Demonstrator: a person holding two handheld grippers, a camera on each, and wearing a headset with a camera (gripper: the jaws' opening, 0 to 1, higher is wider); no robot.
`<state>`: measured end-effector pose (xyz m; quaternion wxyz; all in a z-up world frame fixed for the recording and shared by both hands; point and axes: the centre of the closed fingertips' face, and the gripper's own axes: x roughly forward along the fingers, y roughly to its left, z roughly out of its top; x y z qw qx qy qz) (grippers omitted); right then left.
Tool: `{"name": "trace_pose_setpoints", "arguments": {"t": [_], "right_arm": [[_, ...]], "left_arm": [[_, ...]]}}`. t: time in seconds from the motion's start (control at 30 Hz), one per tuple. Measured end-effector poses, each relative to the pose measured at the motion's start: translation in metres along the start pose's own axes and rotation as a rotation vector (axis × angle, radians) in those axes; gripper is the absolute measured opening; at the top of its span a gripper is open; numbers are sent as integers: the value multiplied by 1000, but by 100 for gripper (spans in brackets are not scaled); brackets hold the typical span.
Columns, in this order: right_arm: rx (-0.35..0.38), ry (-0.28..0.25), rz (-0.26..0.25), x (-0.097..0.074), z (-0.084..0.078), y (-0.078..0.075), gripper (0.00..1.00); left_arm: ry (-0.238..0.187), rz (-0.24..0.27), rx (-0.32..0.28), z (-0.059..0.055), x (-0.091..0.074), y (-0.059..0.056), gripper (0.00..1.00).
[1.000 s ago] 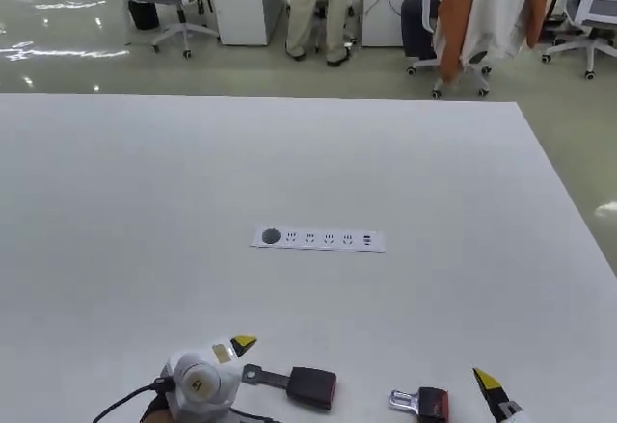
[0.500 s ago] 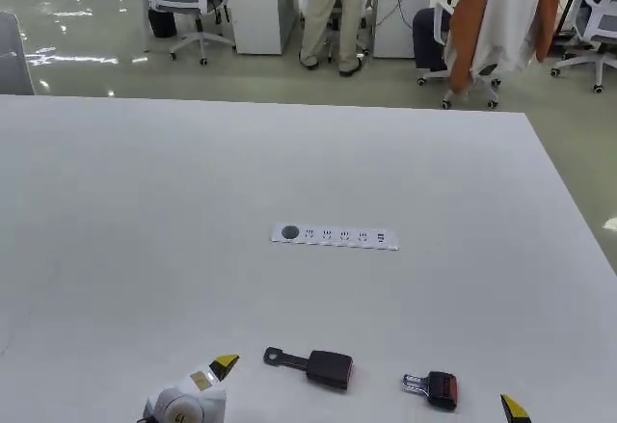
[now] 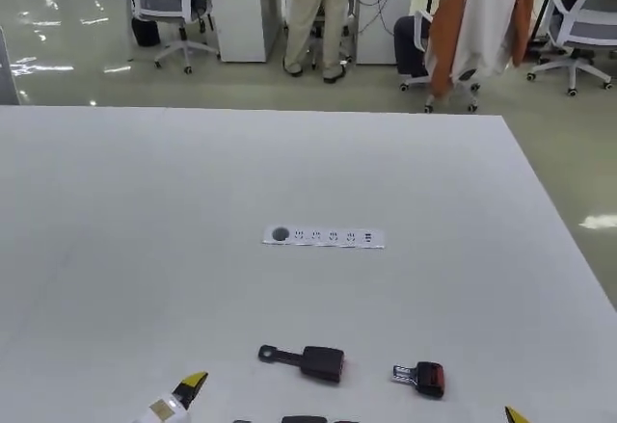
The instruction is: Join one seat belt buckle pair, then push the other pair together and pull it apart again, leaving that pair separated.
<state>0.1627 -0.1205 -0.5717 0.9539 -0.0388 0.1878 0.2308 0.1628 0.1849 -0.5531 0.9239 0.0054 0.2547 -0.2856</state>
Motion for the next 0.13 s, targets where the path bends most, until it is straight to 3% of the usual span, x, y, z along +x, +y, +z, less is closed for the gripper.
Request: {"name": "trace_pose_setpoints", "arguments": {"t": [0.13], "right_arm": [[1,-20,8,-4,5,8,97]], "left_arm": [[-10,12,-8,-2,-8,3,100]]}}
